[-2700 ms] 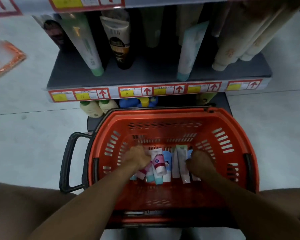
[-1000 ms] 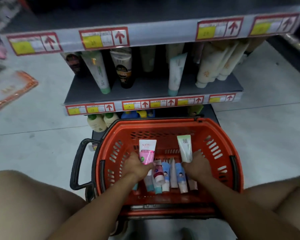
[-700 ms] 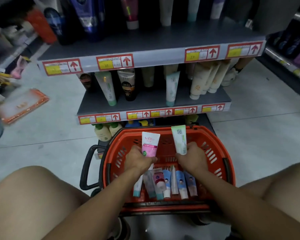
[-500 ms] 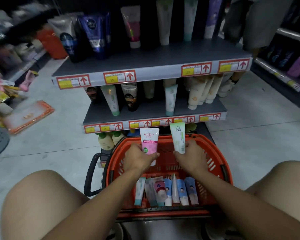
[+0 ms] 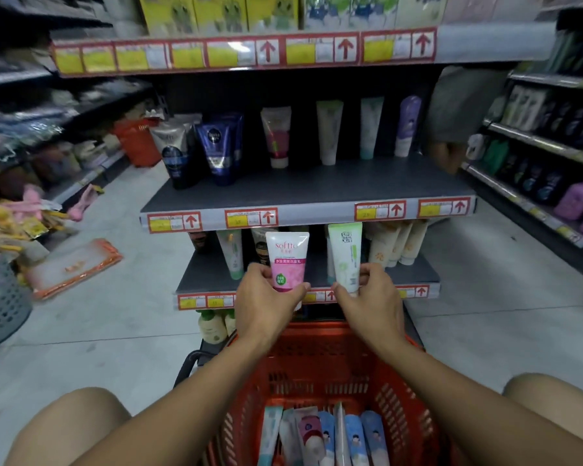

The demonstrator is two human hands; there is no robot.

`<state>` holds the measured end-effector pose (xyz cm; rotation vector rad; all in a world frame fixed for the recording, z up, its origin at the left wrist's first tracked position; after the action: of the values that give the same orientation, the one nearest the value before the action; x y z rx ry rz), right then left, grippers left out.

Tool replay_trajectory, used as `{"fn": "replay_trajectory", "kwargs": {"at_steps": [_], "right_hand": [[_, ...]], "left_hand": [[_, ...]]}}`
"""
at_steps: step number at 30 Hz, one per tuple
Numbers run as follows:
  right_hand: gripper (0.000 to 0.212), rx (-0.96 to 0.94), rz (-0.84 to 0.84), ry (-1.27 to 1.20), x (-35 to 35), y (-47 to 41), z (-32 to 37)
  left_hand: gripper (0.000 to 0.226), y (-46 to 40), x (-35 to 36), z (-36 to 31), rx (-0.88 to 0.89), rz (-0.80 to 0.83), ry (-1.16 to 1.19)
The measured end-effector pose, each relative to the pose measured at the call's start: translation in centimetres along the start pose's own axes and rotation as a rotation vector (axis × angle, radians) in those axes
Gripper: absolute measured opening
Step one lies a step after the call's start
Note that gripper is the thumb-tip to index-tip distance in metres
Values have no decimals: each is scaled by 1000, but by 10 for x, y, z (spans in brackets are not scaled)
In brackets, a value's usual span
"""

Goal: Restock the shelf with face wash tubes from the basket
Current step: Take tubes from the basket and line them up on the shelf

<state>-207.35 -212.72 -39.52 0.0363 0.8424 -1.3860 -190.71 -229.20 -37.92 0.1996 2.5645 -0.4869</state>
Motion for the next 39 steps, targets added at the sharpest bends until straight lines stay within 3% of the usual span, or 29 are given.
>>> {"fn": "replay_trajectory", "kwargs": {"at_steps": [19,25,32,36,39], "right_hand": [[45,-96,-220,-184,-6,-145,87],[47,-86,-236,-138,11,-174,92],[52,-64,-173,-51,35,-182,76],[52,-143,-172,115,38,-183,75],[45,-170,-118,205,44,-189,74]], "left_hand": [[61,-122,-10,-110,151,-163,167],[61,-154,5,-119,139,-206,153],[65,-167,37,-100,104,-126,75],[74,-167,37,-95,144,-151,-2],[59,-168,41,-92,150,-114,-74]]}}
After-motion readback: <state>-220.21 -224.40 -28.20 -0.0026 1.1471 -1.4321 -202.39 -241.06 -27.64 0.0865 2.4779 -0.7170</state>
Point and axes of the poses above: each hand's wrist, its own y-axis away from the middle knuckle, its own x-axis out of the palm, z = x × y, the point moved 8 cm from there along -y, towards the middle knuckle, and after that the axes turned 13 degrees about -z, right-handed, at the moved point
